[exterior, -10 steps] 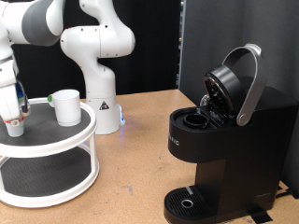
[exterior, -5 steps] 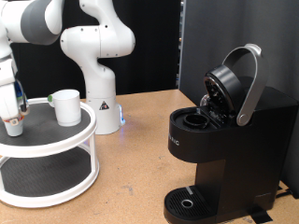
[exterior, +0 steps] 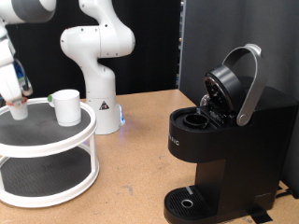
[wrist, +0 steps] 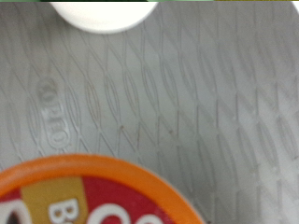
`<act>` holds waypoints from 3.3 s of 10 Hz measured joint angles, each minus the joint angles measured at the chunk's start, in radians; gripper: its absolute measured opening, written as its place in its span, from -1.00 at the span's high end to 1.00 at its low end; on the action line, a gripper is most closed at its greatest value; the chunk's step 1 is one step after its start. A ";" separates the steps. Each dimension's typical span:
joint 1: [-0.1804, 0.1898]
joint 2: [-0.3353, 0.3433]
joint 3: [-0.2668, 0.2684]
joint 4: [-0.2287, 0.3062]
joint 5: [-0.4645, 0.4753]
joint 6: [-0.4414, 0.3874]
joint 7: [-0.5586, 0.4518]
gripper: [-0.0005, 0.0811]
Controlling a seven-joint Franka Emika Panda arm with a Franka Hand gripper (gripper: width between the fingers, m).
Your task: Make a cup of coffee with the keurig machine
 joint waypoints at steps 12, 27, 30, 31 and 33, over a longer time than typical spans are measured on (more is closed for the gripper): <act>0.064 -0.101 0.150 0.065 0.271 -0.096 0.215 -0.16; 0.174 -0.092 0.385 0.107 0.551 -0.014 0.556 -0.16; 0.206 -0.064 0.436 0.129 0.600 0.039 0.602 -0.16; 0.215 -0.051 0.449 0.139 0.603 0.041 0.609 -0.16; 0.223 -0.030 0.472 0.151 0.611 0.062 0.622 -0.16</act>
